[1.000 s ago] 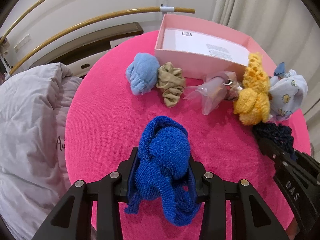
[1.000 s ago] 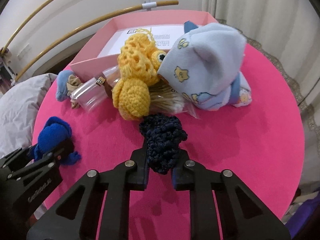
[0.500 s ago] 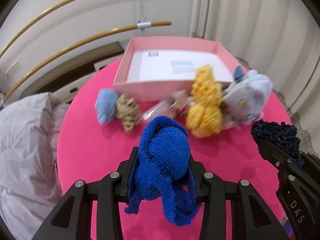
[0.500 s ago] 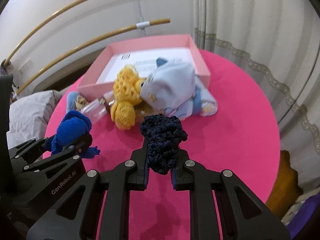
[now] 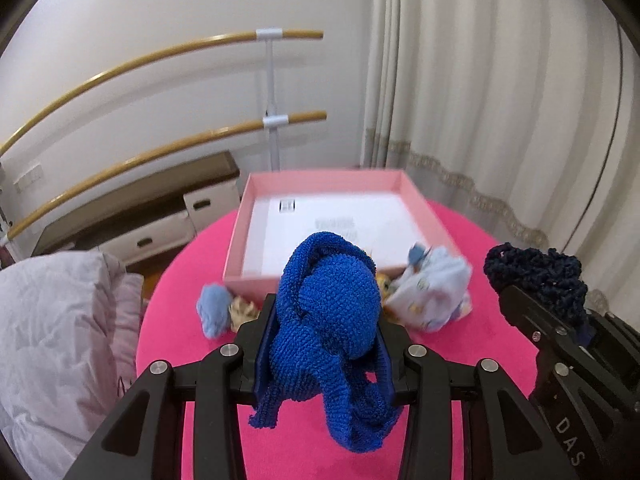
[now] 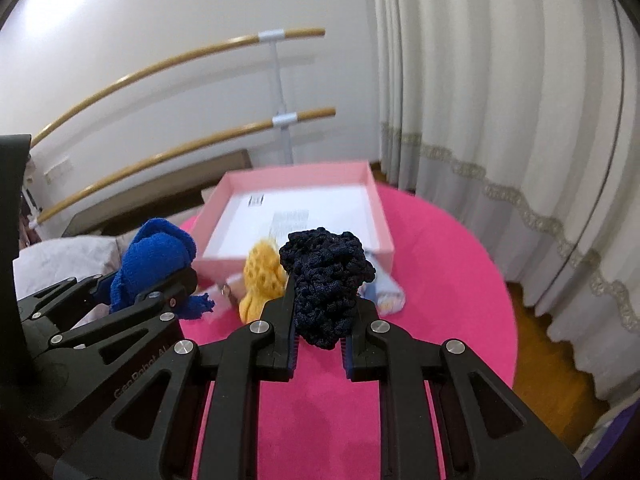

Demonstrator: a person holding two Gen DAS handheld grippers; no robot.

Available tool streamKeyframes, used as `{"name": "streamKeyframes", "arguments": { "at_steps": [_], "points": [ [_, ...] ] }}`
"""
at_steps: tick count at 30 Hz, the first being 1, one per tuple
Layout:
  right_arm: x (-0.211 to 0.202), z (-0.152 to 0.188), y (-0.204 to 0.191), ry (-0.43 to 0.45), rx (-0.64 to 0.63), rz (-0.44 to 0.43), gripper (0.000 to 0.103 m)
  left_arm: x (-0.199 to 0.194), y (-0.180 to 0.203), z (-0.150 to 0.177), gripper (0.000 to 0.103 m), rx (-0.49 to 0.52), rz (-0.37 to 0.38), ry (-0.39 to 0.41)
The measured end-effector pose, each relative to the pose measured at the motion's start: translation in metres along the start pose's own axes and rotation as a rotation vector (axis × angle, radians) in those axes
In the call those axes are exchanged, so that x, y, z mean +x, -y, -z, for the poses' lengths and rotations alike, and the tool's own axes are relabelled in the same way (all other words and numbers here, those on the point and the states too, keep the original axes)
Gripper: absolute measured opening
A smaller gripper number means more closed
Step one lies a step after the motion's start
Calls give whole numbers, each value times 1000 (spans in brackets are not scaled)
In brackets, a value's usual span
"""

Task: Organize soft objects
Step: 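Close the left tool on the blue scarf while the right tool grips the navy scrunchie, then carry the blue scarf and navy scrunchie with both tools over the pink box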

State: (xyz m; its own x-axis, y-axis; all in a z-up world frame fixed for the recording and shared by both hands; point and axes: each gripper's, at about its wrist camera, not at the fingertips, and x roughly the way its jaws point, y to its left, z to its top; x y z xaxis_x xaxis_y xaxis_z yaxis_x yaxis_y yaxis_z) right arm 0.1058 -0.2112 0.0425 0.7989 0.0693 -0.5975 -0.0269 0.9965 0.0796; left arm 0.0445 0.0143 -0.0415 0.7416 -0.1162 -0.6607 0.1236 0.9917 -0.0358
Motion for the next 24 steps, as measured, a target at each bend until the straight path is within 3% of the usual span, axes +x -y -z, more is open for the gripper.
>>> {"name": "streamKeyframes", "arguments": {
  "at_steps": [9, 13, 24],
  "points": [
    [-29, -22, -10, 129, -17, 12, 15, -65, -8, 2, 38, -16, 24, 124],
    [-40, -27, -16, 166, -26, 14, 15, -80, -11, 8, 38, -22, 54, 140],
    [-56, -27, -19, 224, -30, 33, 15, -100, -22, 21, 39, -19, 44, 181]
  ]
}}
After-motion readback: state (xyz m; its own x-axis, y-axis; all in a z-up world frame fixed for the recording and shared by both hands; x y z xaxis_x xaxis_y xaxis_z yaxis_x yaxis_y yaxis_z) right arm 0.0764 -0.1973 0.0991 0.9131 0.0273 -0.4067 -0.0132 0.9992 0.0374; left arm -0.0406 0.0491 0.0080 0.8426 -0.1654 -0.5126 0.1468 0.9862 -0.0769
